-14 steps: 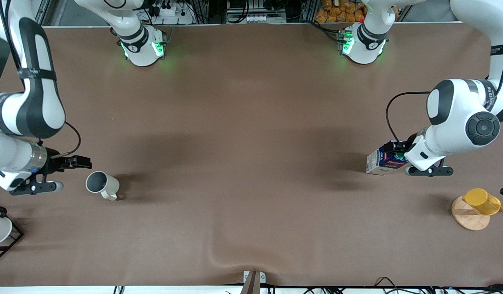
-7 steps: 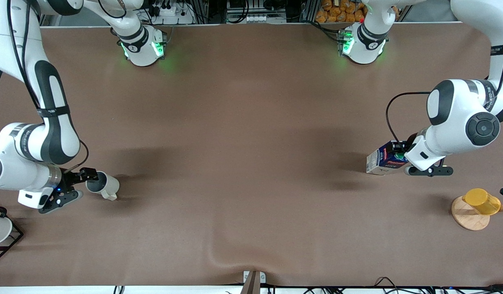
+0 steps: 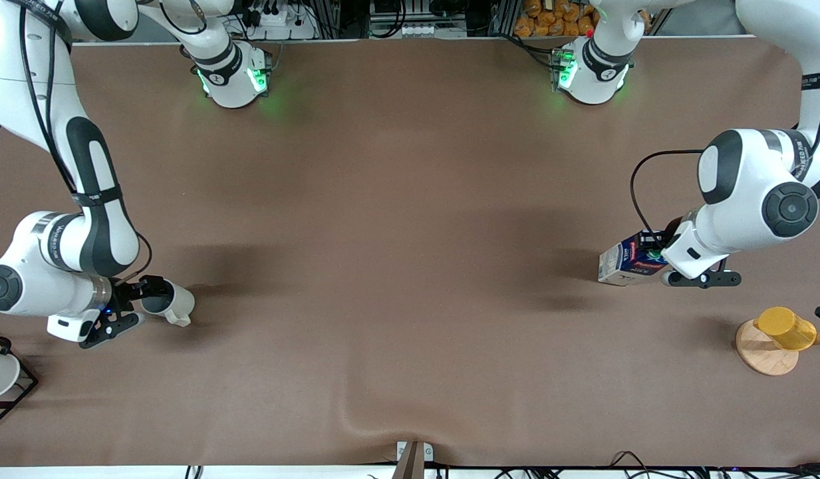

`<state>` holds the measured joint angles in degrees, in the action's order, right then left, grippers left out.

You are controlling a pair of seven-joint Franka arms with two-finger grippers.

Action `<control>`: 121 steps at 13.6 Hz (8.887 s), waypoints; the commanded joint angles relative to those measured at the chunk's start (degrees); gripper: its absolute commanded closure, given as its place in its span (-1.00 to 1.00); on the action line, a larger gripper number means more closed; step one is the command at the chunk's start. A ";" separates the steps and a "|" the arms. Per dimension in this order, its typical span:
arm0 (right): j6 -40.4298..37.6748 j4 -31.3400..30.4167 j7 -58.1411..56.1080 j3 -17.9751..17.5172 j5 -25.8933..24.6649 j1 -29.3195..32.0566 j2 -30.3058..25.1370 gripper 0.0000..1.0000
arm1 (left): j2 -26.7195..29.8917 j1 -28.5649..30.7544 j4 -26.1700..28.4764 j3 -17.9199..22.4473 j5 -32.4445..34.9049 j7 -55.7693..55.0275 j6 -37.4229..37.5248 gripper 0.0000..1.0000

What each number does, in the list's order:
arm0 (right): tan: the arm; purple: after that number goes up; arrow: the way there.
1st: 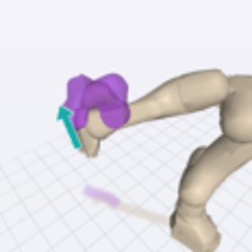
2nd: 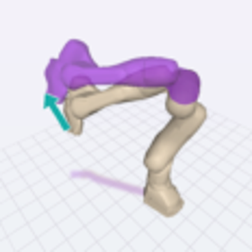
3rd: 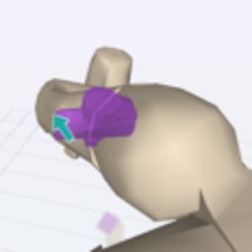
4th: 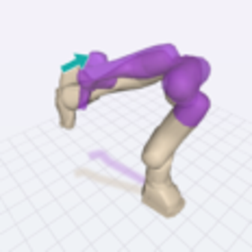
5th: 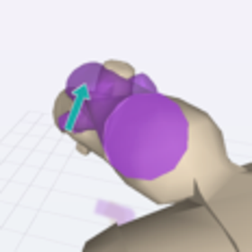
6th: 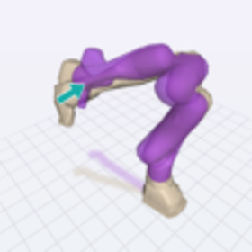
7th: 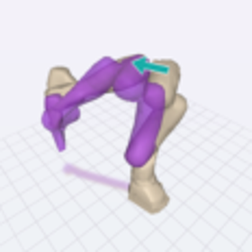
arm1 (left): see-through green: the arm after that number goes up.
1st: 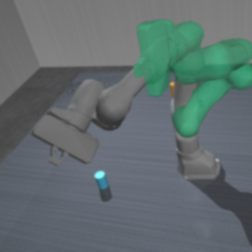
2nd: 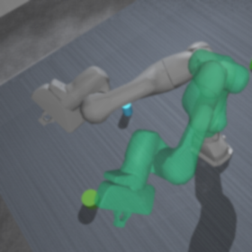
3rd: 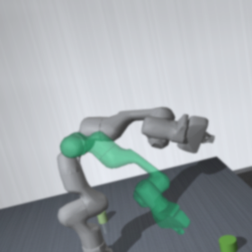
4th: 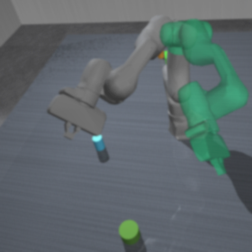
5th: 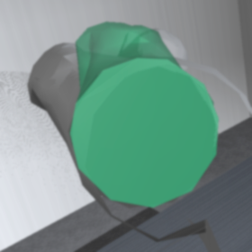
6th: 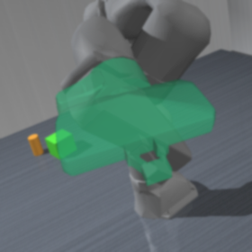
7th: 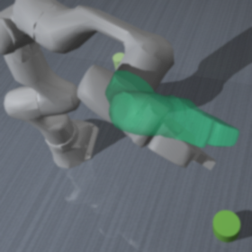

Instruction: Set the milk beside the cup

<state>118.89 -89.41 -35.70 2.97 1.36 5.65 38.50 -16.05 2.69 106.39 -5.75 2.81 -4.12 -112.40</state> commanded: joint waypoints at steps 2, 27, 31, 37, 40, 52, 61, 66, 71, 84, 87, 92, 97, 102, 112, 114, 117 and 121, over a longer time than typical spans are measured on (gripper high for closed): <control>0.55 1.69 -1.30 -0.69 0.92 0.95 1.23 1.00 | 2.16 0.30 -2.84 0.04 -0.35 1.22 4.36 0.20; -3.52 13.72 -0.60 -9.48 3.21 -24.51 -0.28 1.00 | 7.69 0.48 -12.70 0.30 -1.23 1.40 23.18 0.18; 2.48 15.39 -0.51 -9.04 2.95 -30.78 4.03 1.00 | 8.22 0.48 -12.79 0.30 -1.23 0.96 23.19 0.19; 13.80 15.49 1.43 -8.42 -1.62 -39.39 7.99 1.00 | 8.49 0.48 -12.62 0.39 -1.23 0.52 23.63 0.20; 17.77 15.49 1.43 -8.33 -2.94 -40.89 9.58 1.00 | 8.49 0.48 -12.70 0.39 -1.14 0.52 24.07 0.20; 22.17 15.31 2.39 -8.60 -2.68 -40.89 10.11 -1.00 | 8.05 -0.75 -12.27 -2.06 -1.32 -3.07 24.24 0.27; 18.58 11.65 3.79 -9.04 -1.72 -32.12 -1.56 -1.00 | 6.82 -1.11 -11.47 -14.97 -4.66 -18.45 24.16 0.27; 13.49 -3.99 4.85 -8.95 3.91 -21.84 -16.14 -1.00 | 2.96 -8.47 -12.00 -19.30 -4.66 -31.80 19.86 0.27; -2.49 -8.33 8.17 -7.55 9.10 -11.46 -28.02 -1.00 | -5.73 -18.76 -15.50 -19.12 -3.52 -48.50 11.69 0.27; -34.77 -0.87 39.74 2.92 -0.04 -10.75 -40.61 -1.00 | -19.45 -25.80 -27.01 -18.68 2.46 -55.64 4.56 0.23; -35.57 0.37 41.33 2.83 -0.13 -10.74 -40.61 -1.00 | -20.86 -26.77 -28.43 -18.59 2.55 -55.64 4.56 0.23; -36.54 1.78 40.80 2.74 -0.57 -8.91 -40.08 -1.00 | -22.45 -26.77 -28.79 -18.42 2.90 -55.47 4.12 0.13; -36.54 2.13 41.24 2.65 -1.18 -8.81 -39.99 -1.00 | -22.45 -27.12 -28.87 -17.45 2.90 -55.64 2.71 -1.00; -38.12 2.04 40.71 2.65 -1.19 -8.81 -40.17 -1.00 | -16.93 -26.16 -29.58 -17.63 2.72 -55.21 3.32 -1.00; -40.23 1.52 40.80 2.83 -1.10 -7.14 -40.61 -1.00 | 2.50 -3.07 -28.79 -17.71 2.55 -35.82 17.46 -1.00; -40.58 1.51 40.80 2.83 -1.10 -7.05 -40.61 -1.00 | 4.26 1.68 -27.83 -17.89 2.37 -29.92 19.57 -1.00; -41.64 1.51 40.63 2.83 -1.10 -5.04 -40.78 -1.00 | 5.58 4.42 -27.64 -17.89 2.20 -27.08 21.43 -1.00; -41.64 1.51 40.63 2.65 -1.10 -5.29 -40.61 -1.00 | 11.54 3.82 -21.95 -12.04 1.15 -17.36 21.87 -1.00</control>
<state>78.06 -88.71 4.91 6.54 0.66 -0.30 -2.17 -10.32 6.70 78.71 -21.74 5.05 -26.67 -90.50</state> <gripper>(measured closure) 0.000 0.000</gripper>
